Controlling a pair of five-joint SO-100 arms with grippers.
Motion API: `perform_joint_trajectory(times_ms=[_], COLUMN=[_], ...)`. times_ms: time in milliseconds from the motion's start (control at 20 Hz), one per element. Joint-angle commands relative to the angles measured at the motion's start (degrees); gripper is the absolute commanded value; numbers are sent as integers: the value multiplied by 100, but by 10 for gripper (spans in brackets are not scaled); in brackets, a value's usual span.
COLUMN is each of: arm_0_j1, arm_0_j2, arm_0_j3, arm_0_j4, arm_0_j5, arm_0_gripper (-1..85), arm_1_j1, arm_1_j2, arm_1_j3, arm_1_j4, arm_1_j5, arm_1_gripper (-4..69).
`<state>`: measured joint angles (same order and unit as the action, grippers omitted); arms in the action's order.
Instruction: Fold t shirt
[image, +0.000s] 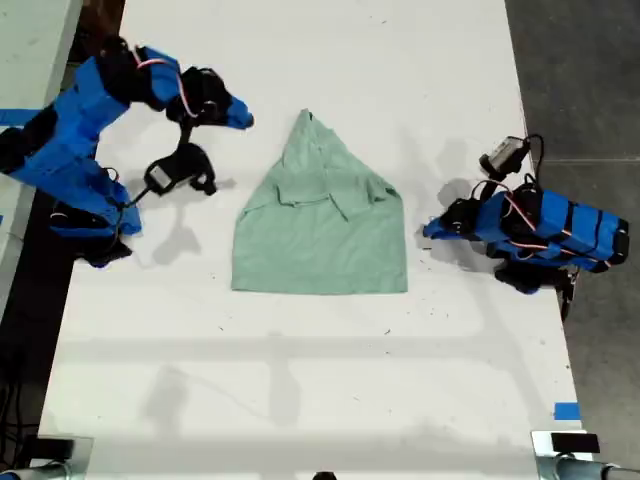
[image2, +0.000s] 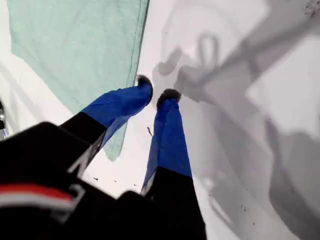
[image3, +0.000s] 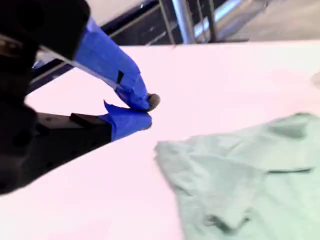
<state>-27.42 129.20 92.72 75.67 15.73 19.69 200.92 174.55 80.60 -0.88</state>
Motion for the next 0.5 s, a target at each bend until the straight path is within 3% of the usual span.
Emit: perform_joint_trajectory(times_ms=[0, 100, 250, 300, 450], arm_0_j1=[1556, 1811, 1529, 1485, 1547], arm_0_j2=[3674, 5423, 7770, 7585, 7752], arm_0_j3=[3885, 6047, 7945, 8165, 8930], arm_0_j4=[-1767, -2558, -2206, -2206, -2180], arm_0_j5=[-958, -1037, -642, -369, -519], arm_0_gripper=[-2, -2, -2, -2, -2], arm_1_j1=[-62, -97, -88, -79, -132], arm_1_j2=[35, 35, 35, 35, 35], arm_1_j3=[237, 237, 237, 237, 237], arm_1_j4=[-167, -167, -167, -167, -167], arm_1_j5=[-141, -141, -149, -149, -132], arm_1_gripper=[58, 57, 57, 57, 53])
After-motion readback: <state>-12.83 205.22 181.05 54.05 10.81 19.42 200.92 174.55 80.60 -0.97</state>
